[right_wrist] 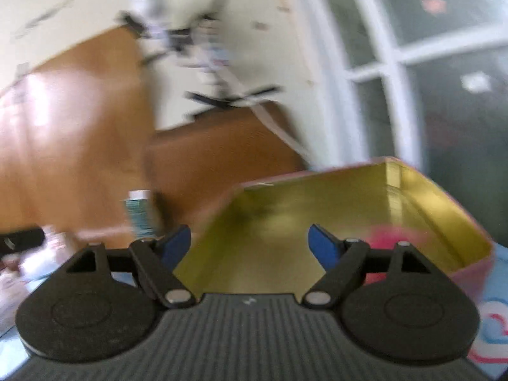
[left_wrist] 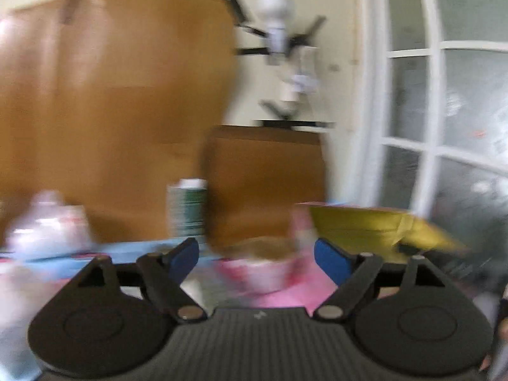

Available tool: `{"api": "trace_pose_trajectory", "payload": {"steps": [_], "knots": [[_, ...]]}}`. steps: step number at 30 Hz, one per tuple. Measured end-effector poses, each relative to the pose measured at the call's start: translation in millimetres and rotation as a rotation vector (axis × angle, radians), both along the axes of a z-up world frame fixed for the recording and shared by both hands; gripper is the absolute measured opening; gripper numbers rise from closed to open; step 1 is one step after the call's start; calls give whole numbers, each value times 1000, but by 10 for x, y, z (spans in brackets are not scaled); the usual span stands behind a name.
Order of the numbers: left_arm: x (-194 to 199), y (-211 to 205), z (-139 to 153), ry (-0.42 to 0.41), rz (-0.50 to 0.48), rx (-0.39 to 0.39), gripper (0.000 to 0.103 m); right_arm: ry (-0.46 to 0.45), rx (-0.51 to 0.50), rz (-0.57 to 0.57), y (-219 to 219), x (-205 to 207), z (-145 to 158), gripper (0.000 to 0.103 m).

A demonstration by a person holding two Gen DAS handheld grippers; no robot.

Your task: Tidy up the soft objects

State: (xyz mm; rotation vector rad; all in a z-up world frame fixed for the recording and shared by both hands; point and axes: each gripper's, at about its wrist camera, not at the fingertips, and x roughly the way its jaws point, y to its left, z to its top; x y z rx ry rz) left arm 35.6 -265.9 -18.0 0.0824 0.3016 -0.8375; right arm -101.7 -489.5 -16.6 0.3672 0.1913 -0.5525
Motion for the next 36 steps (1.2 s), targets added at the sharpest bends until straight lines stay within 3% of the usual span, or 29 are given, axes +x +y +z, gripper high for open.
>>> {"api": "trace_pose_trajectory", "payload": {"steps": [3, 7, 10, 15, 16, 17, 18, 21, 26, 31, 33, 35, 36], "knots": [[135, 518, -206, 3, 143, 28, 83, 39, -90, 196, 439, 335, 42, 82], [383, 1026, -528, 117, 298, 35, 83, 131, -177, 411, 987, 885, -51, 74], [448, 1175, -698, 169, 329, 27, 83, 188, -199, 418, 1122, 1254, -127, 73], [422, 1152, -725, 153, 284, 11, 85, 278, -186, 383, 1157, 1516, -256, 73], [421, 1135, -727, 157, 276, 16, 85, 296, -186, 375, 1129, 1576, -287, 67], [414, 1123, -727, 158, 268, 18, 85, 308, -181, 382, 1128, 1552, -320, 39], [414, 1135, -730, 161, 263, 15, 86, 324, -173, 383, 1118, 1561, -350, 24], [442, 1221, -724, 184, 257, -20, 90, 293, -189, 357, 1097, 1431, -298, 16], [599, 1313, -760, 261, 261, -83, 91, 223, -241, 418, 1250, 1056, -135, 14], [643, 1364, -781, 301, 281, -120, 91, 297, -404, 638, 1785, 810, -209, 18], [642, 1363, -786, 308, 288, -121, 91, 308, -397, 713, 1905, 747, -257, 52], [630, 1358, -785, 309, 295, -122, 91, 273, -349, 756, 1917, 690, -252, 65], [622, 1351, -786, 308, 298, -122, 91, 260, -327, 778, 1902, 676, -237, 67]]}}
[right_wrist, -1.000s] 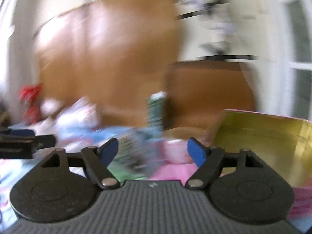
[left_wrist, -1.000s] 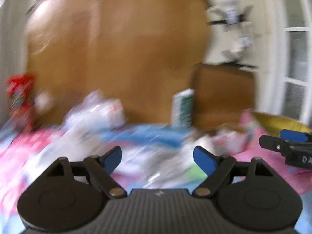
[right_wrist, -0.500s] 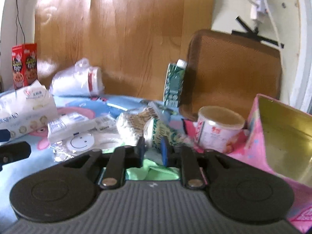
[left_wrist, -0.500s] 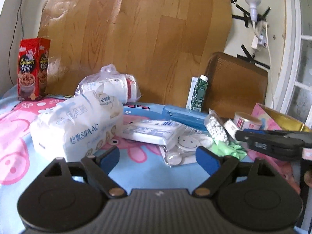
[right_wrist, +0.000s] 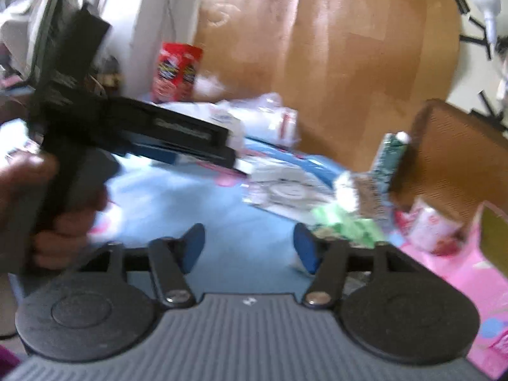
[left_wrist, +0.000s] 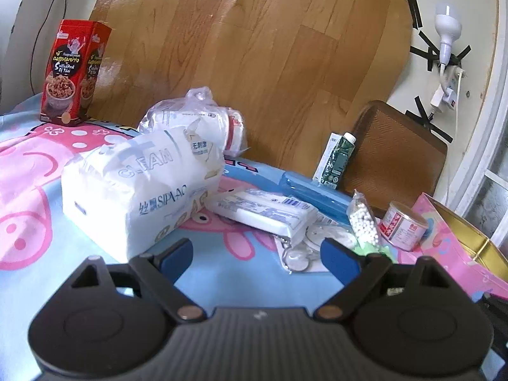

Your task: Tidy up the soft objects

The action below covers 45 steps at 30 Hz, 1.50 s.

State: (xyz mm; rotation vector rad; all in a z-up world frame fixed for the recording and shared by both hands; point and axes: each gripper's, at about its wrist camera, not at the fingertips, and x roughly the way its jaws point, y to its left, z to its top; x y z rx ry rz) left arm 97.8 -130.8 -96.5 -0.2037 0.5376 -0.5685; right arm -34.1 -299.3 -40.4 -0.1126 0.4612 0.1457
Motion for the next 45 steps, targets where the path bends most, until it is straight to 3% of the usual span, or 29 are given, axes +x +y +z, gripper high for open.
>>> {"api": "trace_pose_trajectory", "payload": {"steps": [6, 14, 20, 28, 45], "knots": [[-6, -15, -1, 4, 5, 2, 91, -4, 157, -40, -281, -42, 85, 76], [-12, -42, -6, 9, -5, 16, 92, 40, 294, -256, -811, -170, -63, 78], [-7, -41, -2, 5, -15, 15, 93, 98, 320, -302, -936, -164, -245, 78], [-7, -48, 2, -2, -27, 15, 94, 111, 272, -269, -853, -131, -258, 80], [-21, -53, 13, -13, -45, 8, 95, 128, 267, -262, -858, -94, -275, 82]]}}
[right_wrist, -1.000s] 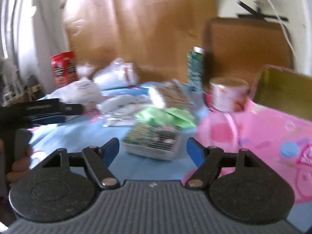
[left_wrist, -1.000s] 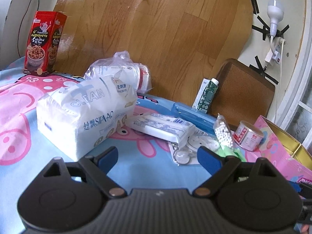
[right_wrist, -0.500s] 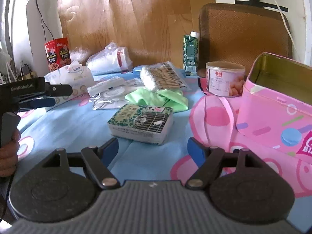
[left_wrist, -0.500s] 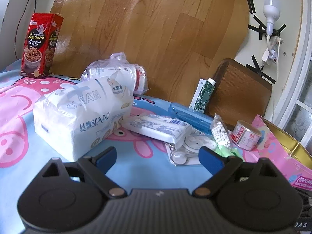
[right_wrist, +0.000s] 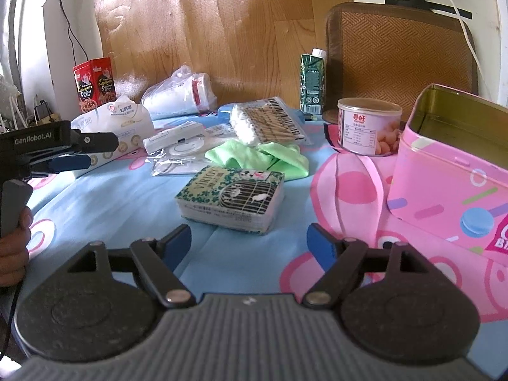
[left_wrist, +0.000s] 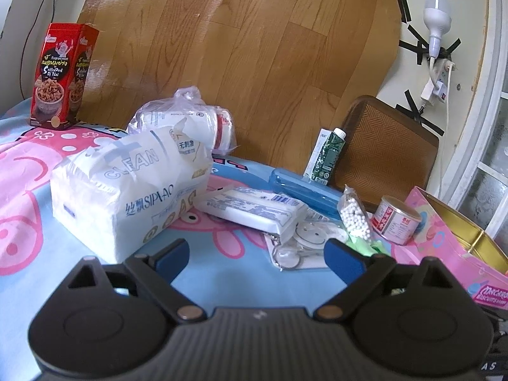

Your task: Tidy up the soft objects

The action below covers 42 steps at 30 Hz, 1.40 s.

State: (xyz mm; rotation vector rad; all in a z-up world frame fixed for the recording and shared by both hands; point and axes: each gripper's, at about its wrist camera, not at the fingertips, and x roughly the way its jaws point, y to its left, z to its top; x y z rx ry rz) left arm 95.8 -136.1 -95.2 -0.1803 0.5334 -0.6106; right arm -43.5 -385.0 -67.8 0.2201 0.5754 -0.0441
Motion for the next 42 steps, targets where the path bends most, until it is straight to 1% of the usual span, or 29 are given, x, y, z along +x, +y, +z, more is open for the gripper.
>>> {"api": "trace_pose_trajectory", "payload": {"steps": [42], "knots": [[0, -38, -20, 0, -15, 9, 95, -1, -2, -1, 13, 5, -5, 82]]}}
